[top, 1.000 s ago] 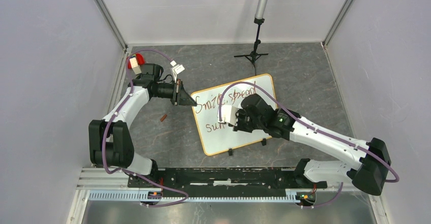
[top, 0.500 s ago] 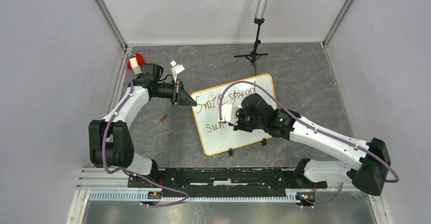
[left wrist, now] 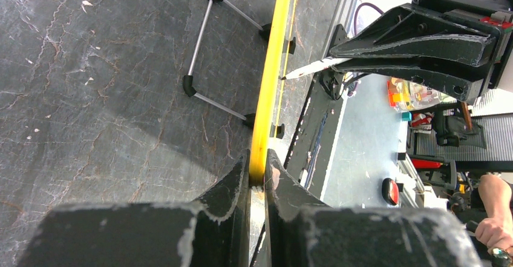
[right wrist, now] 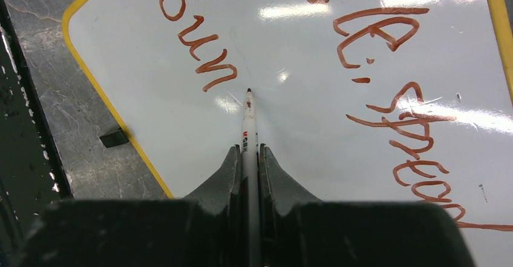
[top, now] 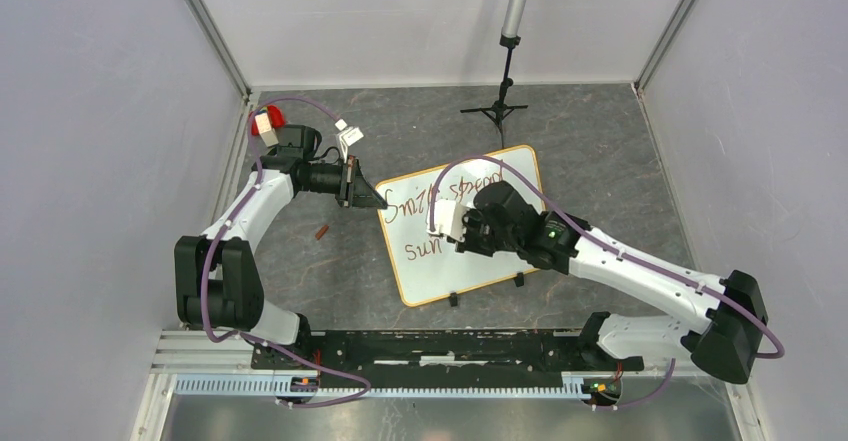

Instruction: Write a sentence on the whiteboard

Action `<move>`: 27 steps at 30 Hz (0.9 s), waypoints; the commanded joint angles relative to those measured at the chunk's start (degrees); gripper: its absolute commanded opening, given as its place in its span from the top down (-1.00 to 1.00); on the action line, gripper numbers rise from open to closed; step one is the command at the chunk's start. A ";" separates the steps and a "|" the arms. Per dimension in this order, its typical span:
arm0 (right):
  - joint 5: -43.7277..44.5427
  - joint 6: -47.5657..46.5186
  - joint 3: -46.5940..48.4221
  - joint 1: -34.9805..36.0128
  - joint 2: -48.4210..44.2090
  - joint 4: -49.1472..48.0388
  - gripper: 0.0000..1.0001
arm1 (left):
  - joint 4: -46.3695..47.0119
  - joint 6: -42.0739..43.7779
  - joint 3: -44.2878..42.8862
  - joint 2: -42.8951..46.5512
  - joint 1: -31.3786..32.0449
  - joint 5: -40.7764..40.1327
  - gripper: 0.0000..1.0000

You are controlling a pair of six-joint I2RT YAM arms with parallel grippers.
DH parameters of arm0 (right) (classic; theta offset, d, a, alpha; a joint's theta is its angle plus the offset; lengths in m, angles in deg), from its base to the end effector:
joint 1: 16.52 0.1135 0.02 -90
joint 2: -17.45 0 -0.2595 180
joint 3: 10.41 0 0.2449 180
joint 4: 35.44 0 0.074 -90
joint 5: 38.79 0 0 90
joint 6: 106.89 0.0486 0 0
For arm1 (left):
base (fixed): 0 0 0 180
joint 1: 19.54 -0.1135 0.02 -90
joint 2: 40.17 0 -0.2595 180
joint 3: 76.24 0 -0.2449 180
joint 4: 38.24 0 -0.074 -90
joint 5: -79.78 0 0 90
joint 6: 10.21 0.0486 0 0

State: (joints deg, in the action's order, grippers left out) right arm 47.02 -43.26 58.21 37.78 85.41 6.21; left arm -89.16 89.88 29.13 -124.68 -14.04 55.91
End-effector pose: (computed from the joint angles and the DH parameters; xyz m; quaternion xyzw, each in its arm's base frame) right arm 0.1488 0.2132 0.2765 -0.6001 0.6833 0.1323 0.3942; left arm 0.2766 -0.0713 0.2480 0.2462 0.7848 -0.5191 0.2322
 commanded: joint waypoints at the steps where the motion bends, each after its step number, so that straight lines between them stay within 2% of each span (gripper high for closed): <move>1: 2.42 1.10 2.85 -0.03 1.18 -2.15 1.00 | 2.23 0.47 -0.64 -0.16 0.53 -2.31 0.95; 16: 0.06 0.05 1.59 0.81 2.55 -0.51 1.00 | 2.20 0.46 -0.81 -0.34 0.48 -2.32 0.95; 27: 2.46 -1.79 -0.28 0.81 0.47 1.88 1.00 | 2.20 0.41 -0.81 -0.50 0.53 -2.33 0.95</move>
State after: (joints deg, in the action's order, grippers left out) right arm 47.22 -43.80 59.06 38.54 87.36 6.82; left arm -89.11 89.88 29.13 -124.84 -14.04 55.88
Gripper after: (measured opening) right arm 0.145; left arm 0.155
